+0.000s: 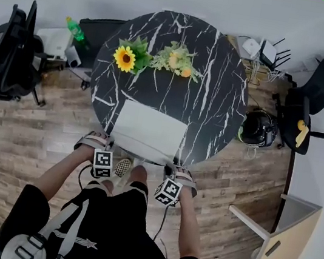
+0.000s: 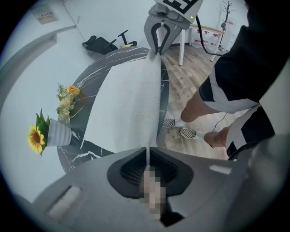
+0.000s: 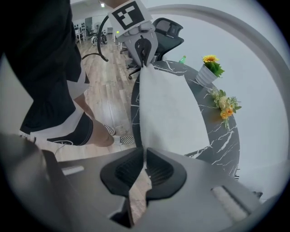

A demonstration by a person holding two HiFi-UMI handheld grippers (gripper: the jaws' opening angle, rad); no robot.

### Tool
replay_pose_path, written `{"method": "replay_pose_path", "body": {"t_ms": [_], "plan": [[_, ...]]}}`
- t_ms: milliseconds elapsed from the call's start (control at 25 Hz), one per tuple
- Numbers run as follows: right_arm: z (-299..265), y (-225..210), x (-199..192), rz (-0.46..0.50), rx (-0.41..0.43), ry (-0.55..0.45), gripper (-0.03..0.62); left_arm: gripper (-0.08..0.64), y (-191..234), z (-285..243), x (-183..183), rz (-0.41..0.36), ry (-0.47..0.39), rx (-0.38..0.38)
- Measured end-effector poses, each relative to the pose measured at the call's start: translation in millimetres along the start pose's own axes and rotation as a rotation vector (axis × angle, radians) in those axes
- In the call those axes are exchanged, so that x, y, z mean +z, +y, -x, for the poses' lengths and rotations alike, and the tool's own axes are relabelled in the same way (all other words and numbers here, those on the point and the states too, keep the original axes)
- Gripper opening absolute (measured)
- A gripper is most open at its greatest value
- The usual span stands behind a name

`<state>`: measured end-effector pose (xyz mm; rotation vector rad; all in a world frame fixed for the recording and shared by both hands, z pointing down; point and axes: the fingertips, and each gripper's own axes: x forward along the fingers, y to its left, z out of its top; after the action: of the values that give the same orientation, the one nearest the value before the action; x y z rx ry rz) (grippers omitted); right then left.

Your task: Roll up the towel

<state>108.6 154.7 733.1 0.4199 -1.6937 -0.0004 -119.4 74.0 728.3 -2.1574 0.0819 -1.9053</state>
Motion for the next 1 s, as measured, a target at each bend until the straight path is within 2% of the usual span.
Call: {"method": "replay_pose_path", "body": {"t_ms": [200,400,600,1000], "plan": [[4.5,25.8,-1.1,-0.031,0.077,0.004,0.026,0.032,-22.0,4.4,-1.3,-0.001,-0.004,-0.038],[7.4,27.4,0.8,-0.061,0.1,-0.003,0.026,0.033,-24.3,7.1,-2.5,0.003,0.002,-0.048],[14.7,14.1,2.4,-0.102,0.137,-0.024,0.026,0.034,-13.4,11.5,-1.2,0.03,0.003,-0.067],[10.9,-20.5,2.8,-0.107,0.166,-0.039,0.026,0.034,18.3,9.4,3.1,0.057,0.019,-0.073]]}}
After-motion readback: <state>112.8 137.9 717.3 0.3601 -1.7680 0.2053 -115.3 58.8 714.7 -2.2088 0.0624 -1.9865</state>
